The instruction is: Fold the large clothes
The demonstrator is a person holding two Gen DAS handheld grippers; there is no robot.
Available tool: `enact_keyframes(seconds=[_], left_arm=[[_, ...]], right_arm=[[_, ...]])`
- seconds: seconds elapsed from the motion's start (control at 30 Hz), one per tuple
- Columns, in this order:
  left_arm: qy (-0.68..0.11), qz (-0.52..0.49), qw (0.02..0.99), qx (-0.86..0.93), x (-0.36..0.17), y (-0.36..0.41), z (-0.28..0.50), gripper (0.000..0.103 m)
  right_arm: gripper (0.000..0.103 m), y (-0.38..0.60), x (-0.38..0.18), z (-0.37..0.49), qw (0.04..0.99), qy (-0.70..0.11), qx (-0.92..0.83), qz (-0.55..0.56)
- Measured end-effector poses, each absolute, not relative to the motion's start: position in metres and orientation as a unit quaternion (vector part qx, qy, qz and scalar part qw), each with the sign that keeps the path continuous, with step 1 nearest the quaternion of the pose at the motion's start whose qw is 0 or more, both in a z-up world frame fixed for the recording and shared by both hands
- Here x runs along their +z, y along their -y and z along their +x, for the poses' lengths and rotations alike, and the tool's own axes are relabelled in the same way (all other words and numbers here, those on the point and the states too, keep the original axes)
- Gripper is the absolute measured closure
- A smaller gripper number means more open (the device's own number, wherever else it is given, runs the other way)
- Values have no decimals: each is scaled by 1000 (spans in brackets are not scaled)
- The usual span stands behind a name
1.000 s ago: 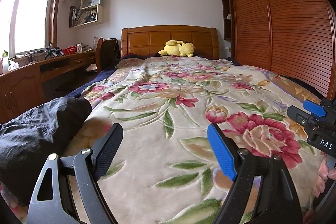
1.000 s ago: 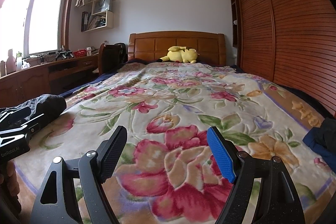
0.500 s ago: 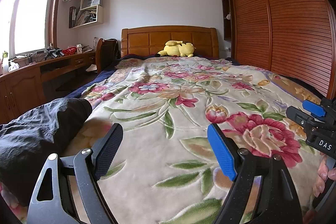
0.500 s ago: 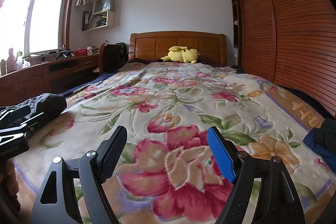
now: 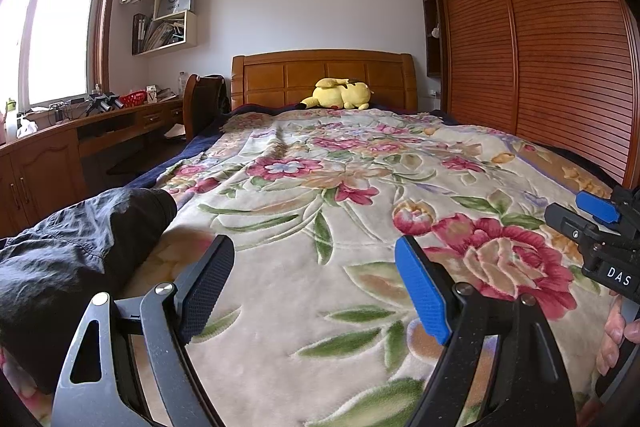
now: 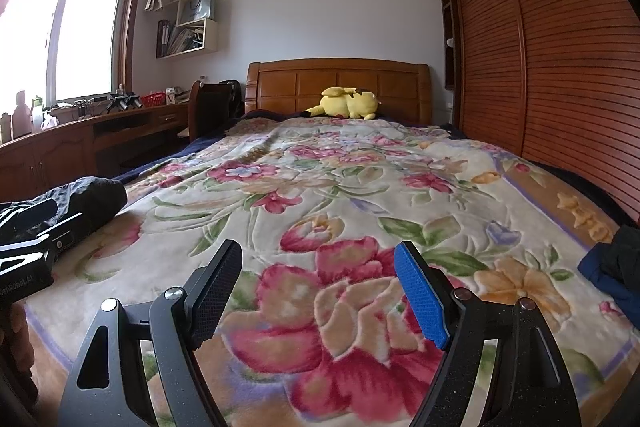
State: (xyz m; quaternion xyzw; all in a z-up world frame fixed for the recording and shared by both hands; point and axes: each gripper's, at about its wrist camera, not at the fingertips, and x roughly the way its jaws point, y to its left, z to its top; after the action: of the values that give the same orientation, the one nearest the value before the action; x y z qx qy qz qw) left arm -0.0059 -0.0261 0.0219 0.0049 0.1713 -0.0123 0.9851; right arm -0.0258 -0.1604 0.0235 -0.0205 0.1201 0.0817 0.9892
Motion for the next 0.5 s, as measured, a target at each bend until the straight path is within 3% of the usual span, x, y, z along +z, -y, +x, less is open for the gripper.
enact_keyframes(seconds=[0.5], left_arm=[[-171,5,985,-12,22,27,-6,20]], right_arm=[[23,161,24,-26,989,-119,82,-21]])
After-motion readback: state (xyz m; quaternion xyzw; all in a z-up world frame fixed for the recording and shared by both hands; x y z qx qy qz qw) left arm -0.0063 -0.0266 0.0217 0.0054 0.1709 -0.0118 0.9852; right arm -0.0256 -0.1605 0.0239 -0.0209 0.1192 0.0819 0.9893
